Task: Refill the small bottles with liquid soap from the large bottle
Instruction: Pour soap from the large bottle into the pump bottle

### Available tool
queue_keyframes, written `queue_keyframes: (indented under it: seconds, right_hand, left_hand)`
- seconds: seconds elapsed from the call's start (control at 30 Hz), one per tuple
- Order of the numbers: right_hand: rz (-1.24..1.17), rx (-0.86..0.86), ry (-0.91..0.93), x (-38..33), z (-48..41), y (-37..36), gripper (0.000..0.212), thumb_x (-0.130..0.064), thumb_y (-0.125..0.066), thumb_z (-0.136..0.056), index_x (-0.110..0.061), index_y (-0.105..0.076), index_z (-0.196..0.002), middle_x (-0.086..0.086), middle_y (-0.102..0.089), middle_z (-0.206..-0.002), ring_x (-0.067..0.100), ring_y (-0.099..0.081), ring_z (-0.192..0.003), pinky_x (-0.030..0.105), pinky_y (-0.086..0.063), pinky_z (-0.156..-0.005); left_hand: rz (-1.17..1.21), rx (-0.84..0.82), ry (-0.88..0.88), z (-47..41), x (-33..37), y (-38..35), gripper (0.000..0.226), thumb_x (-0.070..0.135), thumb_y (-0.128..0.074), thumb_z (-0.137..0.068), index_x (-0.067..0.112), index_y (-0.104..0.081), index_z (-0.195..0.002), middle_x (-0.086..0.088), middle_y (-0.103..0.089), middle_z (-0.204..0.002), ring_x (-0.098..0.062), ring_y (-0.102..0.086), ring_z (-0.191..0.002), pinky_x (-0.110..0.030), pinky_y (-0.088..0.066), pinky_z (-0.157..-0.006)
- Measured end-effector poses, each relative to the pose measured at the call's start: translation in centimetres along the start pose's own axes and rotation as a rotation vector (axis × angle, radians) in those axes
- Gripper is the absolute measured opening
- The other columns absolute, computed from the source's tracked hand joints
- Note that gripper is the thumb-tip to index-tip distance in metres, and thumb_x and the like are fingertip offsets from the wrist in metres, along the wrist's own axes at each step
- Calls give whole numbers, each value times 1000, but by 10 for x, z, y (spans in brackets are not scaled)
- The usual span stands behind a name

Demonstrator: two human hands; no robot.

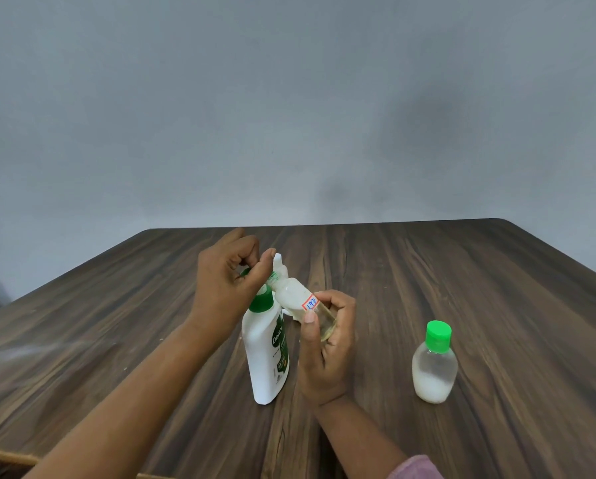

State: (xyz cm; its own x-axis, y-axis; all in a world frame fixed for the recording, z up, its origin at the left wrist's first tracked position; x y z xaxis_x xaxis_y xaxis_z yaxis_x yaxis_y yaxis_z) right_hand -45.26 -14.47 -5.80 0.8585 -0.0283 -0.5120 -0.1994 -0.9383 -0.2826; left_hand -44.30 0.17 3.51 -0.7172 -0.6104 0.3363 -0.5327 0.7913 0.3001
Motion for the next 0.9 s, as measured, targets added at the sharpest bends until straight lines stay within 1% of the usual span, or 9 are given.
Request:
queue_keyframes:
  seconds: [0.1,0.17,0.23,0.3,0.4,0.63,0.73,0.8,0.9]
  right_hand:
    - [-14,30,-29,6,2,4,15,-24,-45,-86,-21,-46,-101,-31,-54,-91,-8,-55,-74,13,-45,-59]
    - [-5,25,-32,6,4,4,15,-26,-45,-86,-22,-47,-101,-29,-54,-92,-6,-55,-75,15,-46,-59]
    - [-2,0,-29,4,5,2,15,-26,-45,-87,-24,-46,-102,-28,-54,-91,-5,-55,-75,15,-46,-59]
    - [-6,-20,-13,1,4,1,14,-24,-45,-88,-24,-46,-102,-29,-54,-91,-7,-54,-74,11,-44,-60]
    - [-10,-38,-8,-1,3,-1,14,-23,-45,-88,-25,-46,-102,-28,-53,-92,-7,-54,-75,8,-43,-62]
    - [-103,-24,-81,9,2,0,13,-24,-47,-86,-22,-48,-99,-27,-55,-90,-5,-56,-74,14,-46,-60]
    - [-134,-52,-138,12,5,-3,20,-27,-49,-87,-24,-52,-106,-22,-58,-93,1,-58,-79,19,-49,-65]
    - [-176,-76,-198,15,7,-6,24,-29,-54,-85,-26,-54,-109,-16,-60,-94,6,-59,-83,25,-50,-70]
    - [-194,-142,-259,17,11,-10,36,-30,-60,-83,-23,-55,-118,-6,-62,-93,13,-61,-85,21,-50,-72]
  left_hand:
    - [19,23,46,6,-4,-3,40,25,-58,-81,10,-33,-53,-5,-35,-54,-10,-30,-52,-22,-25,-51]
    - [14,26,53,8,-5,-3,42,25,-58,-81,6,-33,-53,-6,-35,-54,-12,-31,-52,-23,-25,-51]
    - [16,19,43,7,-3,-1,40,26,-59,-81,11,-34,-53,-2,-35,-54,-10,-32,-53,-20,-26,-51]
    - [6,-13,16,3,-1,1,38,28,-59,-81,17,-35,-54,3,-36,-55,-7,-34,-53,-16,-26,-52]
    - [-19,-43,-7,-3,-1,2,37,30,-59,-82,21,-34,-55,6,-37,-56,-6,-35,-54,-14,-26,-53]
    - [45,40,59,8,-7,-1,38,27,-60,-81,18,-34,-55,4,-32,-56,-6,-31,-53,-16,-25,-52]
    - [53,54,71,9,-6,4,40,27,-61,-81,14,-35,-54,-2,-35,-56,-11,-31,-53,-21,-26,-51]
    - [47,60,70,6,-5,6,41,28,-61,-81,10,-37,-54,-3,-37,-56,-13,-34,-53,-21,-27,-51]
    - [31,61,83,2,-5,8,42,33,-62,-81,11,-39,-54,-2,-40,-56,-13,-37,-53,-20,-30,-52]
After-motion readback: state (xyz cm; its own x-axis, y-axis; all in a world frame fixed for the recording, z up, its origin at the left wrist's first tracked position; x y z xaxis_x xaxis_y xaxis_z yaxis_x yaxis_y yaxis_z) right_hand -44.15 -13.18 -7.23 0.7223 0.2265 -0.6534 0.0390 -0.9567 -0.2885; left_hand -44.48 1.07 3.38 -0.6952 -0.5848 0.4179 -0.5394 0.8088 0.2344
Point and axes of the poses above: each hand's wrist, its own z-axis away from the middle knuckle, its own y-axis out of the back of the hand, x = y × z, the point moved 9 cm from there along -z, towards the middle knuckle
